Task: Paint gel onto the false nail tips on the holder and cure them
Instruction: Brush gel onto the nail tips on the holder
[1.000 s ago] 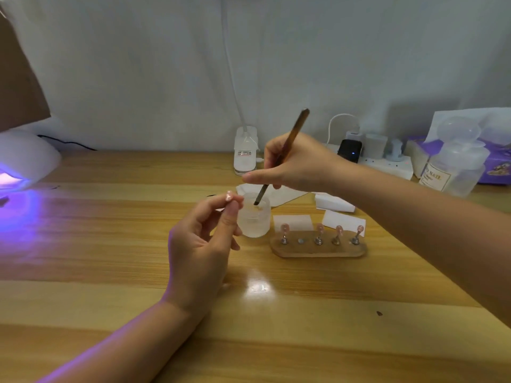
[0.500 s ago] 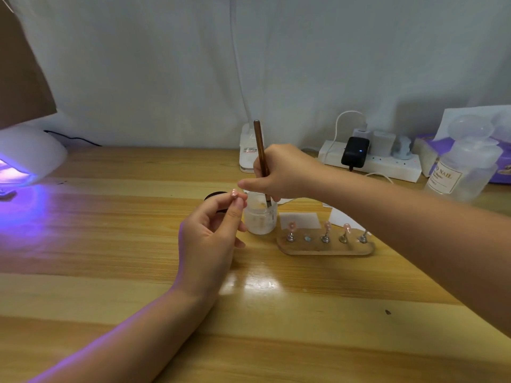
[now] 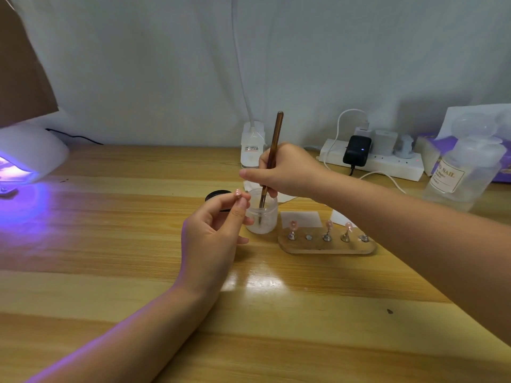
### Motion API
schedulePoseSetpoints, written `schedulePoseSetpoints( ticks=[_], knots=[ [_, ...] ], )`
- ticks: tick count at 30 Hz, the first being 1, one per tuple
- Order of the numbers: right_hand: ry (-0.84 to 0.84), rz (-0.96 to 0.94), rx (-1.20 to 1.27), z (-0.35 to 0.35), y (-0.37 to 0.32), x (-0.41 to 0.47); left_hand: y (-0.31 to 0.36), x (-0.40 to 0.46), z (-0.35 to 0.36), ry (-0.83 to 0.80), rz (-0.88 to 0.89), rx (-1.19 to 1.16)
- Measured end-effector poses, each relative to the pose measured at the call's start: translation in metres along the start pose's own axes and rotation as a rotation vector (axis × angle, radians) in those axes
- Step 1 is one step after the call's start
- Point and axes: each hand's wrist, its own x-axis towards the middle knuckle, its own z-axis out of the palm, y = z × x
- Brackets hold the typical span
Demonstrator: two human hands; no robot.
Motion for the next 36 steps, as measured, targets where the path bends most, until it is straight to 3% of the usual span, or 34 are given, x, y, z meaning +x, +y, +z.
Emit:
schedulePoseSetpoints(
  ticks=[10, 15, 19, 25, 36],
  knots=[
    [-0.029, -0.024, -0.051, 0.004, -0.004, -0.005, 0.001, 0.000, 0.000, -0.011, -0.009, 0.001],
    [0.127, -0.015, 0.127, -0.014, -0.004, -0.007, 0.002, -0.002, 0.000, -0.026, -0.001, 0.010],
    [0.237, 0.100, 0.282, -0.023, 0.004, -0.013, 0.004, -0.004, 0.001, -0.089, 0.040, 0.055],
    [0.251, 0.287, 0.378, -0.025, 0.014, -0.021, 0.007, -0.008, 0.002, -0.199, 0.124, 0.102],
    [0.353, 0.374, 0.455, -0.030, 0.020, -0.025, 0.007, -0.009, 0.002, -0.273, 0.178, 0.158]
  ],
)
